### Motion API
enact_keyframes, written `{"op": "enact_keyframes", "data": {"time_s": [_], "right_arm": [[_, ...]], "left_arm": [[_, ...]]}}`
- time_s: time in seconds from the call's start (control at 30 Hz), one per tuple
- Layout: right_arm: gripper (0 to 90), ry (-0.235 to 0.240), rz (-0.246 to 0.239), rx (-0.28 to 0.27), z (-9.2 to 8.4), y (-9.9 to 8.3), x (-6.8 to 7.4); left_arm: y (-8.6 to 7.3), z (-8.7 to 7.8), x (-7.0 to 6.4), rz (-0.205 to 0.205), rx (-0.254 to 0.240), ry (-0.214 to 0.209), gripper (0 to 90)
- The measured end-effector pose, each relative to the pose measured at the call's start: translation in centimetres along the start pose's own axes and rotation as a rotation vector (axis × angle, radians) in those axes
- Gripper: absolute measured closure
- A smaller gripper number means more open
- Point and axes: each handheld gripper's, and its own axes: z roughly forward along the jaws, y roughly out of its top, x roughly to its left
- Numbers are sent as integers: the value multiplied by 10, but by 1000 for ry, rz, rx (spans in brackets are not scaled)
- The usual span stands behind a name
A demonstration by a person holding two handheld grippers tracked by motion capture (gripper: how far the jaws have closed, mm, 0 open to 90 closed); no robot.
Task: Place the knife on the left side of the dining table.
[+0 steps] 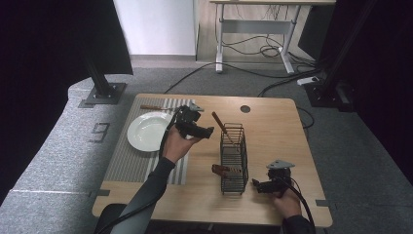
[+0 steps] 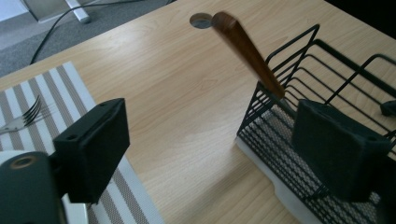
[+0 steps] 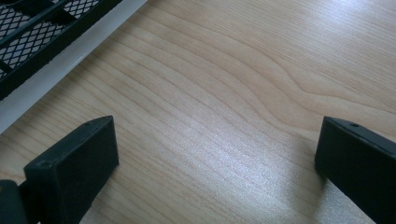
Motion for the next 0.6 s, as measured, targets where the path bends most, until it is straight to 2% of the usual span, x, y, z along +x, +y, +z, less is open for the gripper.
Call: {"op": "enact_keyframes", "data": {"time_s": [0.37, 0.53, 0.6], "right_arm": [[0, 0, 0, 0, 0, 0, 0], [0, 0, 1, 0, 0, 0, 0], [0, 0, 1, 0, 0, 0, 0]], "left_arm": [[19, 14, -4, -30, 1, -19, 194], [23, 20, -3, -72, -4, -54, 269], [25, 22, -2, -101, -6, -68, 301]]}}
